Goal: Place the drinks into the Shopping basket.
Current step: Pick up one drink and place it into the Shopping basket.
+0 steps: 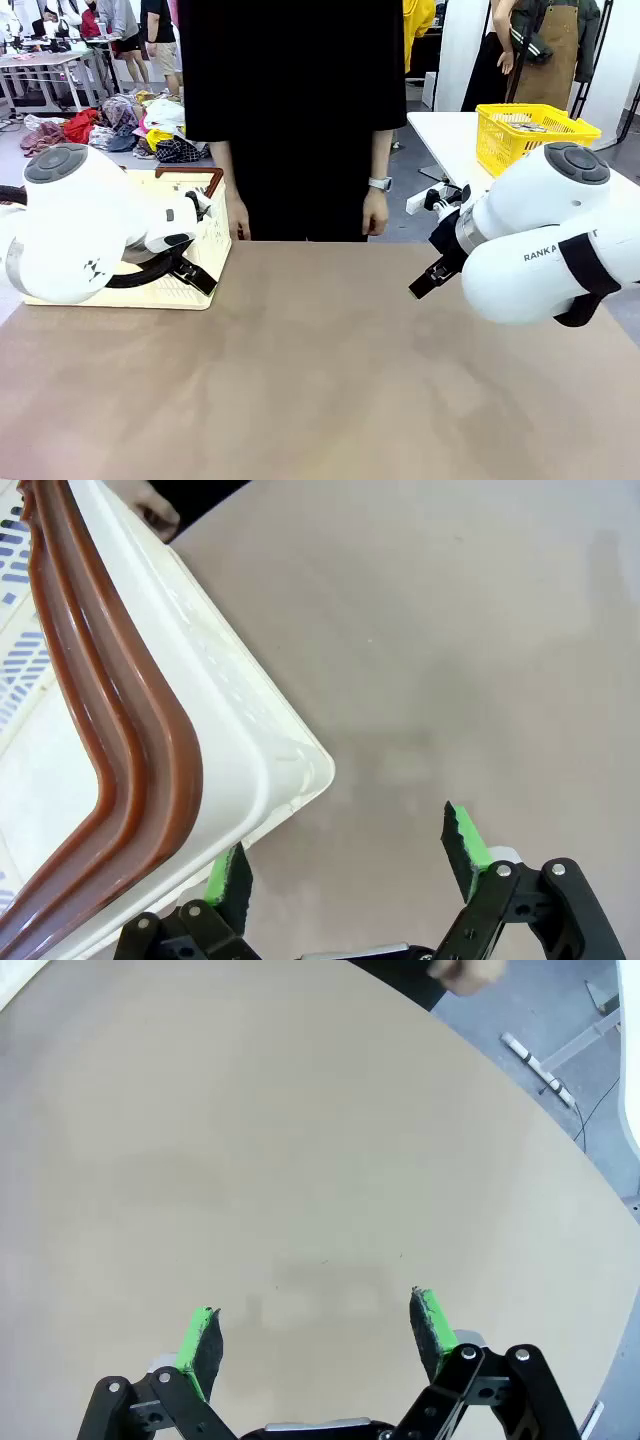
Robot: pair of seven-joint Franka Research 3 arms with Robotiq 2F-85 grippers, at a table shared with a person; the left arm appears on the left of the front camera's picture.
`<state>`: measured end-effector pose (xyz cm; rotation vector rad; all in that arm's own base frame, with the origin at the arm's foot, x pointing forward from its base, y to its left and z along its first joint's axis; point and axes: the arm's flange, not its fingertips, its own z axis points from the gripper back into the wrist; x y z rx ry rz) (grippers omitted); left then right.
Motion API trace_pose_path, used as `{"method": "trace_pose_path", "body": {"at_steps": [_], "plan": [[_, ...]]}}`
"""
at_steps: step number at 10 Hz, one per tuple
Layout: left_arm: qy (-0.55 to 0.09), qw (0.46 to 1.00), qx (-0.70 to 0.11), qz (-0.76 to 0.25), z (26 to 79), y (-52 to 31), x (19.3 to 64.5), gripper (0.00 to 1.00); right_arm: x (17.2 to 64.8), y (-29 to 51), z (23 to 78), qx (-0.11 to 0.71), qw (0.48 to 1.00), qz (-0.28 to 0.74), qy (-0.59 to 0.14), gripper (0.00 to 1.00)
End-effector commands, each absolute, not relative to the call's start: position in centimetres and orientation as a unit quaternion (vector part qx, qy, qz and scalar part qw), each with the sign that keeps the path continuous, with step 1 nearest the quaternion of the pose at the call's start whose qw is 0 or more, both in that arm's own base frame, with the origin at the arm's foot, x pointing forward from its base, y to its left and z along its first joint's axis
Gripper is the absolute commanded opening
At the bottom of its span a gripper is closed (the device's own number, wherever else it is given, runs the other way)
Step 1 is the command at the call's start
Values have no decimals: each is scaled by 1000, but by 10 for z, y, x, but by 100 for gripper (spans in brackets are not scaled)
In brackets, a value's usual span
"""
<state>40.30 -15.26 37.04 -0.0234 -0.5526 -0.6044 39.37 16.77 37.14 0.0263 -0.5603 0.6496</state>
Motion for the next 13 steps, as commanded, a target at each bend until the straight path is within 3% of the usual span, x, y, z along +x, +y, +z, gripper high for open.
{"method": "trace_pose_path", "body": {"at_steps": [1,13], "plan": [[-269,917,-11,-294,370,-153,403,100,394,168,371,13,909,315,-272,100],[-269,917,-11,-294,370,-153,403,100,394,168,371,13,909,315,-272,100]]}}
